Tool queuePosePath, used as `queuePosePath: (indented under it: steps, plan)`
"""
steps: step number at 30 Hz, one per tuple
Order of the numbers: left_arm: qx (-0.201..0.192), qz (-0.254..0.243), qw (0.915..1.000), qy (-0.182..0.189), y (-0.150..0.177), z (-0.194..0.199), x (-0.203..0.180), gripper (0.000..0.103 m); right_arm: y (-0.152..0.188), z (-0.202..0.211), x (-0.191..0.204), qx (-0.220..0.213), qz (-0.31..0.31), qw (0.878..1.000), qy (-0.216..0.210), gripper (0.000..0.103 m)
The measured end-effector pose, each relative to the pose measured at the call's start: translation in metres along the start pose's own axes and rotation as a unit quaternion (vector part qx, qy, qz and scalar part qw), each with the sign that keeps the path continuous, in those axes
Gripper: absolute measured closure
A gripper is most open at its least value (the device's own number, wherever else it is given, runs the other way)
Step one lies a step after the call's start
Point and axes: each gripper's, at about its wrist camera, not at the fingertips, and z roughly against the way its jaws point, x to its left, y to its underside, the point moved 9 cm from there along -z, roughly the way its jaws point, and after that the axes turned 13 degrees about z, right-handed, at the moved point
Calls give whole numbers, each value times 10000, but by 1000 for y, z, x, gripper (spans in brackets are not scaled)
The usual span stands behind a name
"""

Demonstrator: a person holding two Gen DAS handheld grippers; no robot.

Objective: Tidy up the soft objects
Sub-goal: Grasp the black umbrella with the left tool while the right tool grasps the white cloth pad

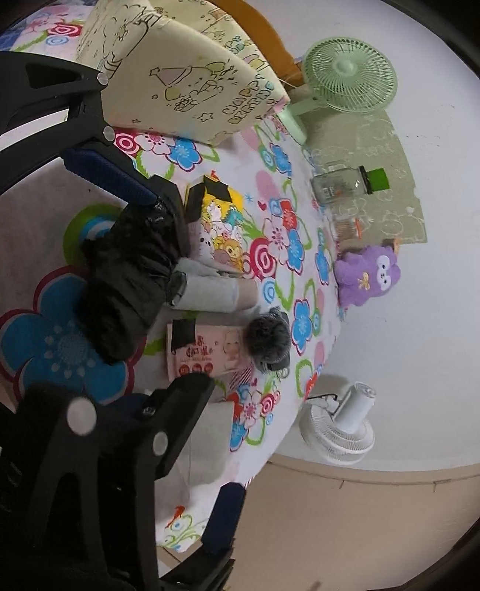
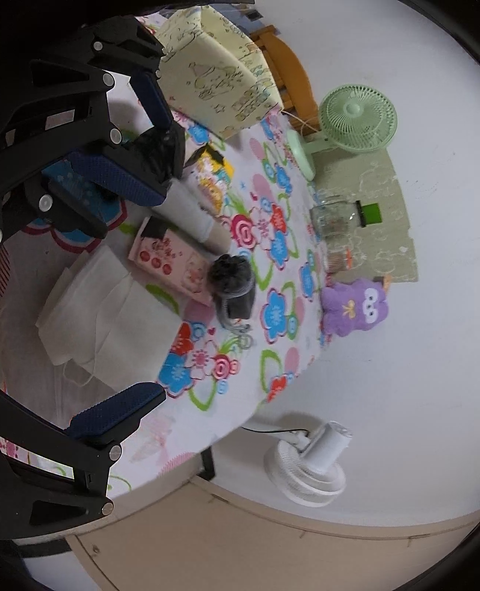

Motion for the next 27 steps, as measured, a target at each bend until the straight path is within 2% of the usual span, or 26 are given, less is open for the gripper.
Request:
queuePosePath:
  steps: [4,7,10,16,18,21,22,24,26,27]
  plan:
    - [83,38,9999,-96,2,-7,5,1,8,-12,-5,167,-96,9998,14,5]
    - [296,121,9994,-130,8,-17,10,6,15,-22,-9,348,-160,9992,87,5]
    - [385,259,9989,76,10,-17,11,11,18,-26,-12,407,-146,9989,167,5]
    - [367,104,9989,275,11,-13,2,31,22,-32,-14,530,-167,9981,269,5]
    - [379,100,9985,381,11,-12,-1,42,24,-34,-16,607,-248,9975,275,5]
    - [385,63,9982,456,11,-10,-4,50,29,-37,-19,741,-436,9961,218,7]
    - [384,42,9982,466,10,-11,-6,51,30,-37,-20,743,-468,9959,239,14]
    - [389,11,9980,489,10,-10,-8,60,29,-35,-19,734,-443,9961,229,20]
    - [389,-16,9981,476,10,-10,-9,65,28,-34,-14,732,-398,9964,146,30]
    - [380,-19,9983,443,9,-10,-8,67,27,-33,-13,734,-385,9965,115,31]
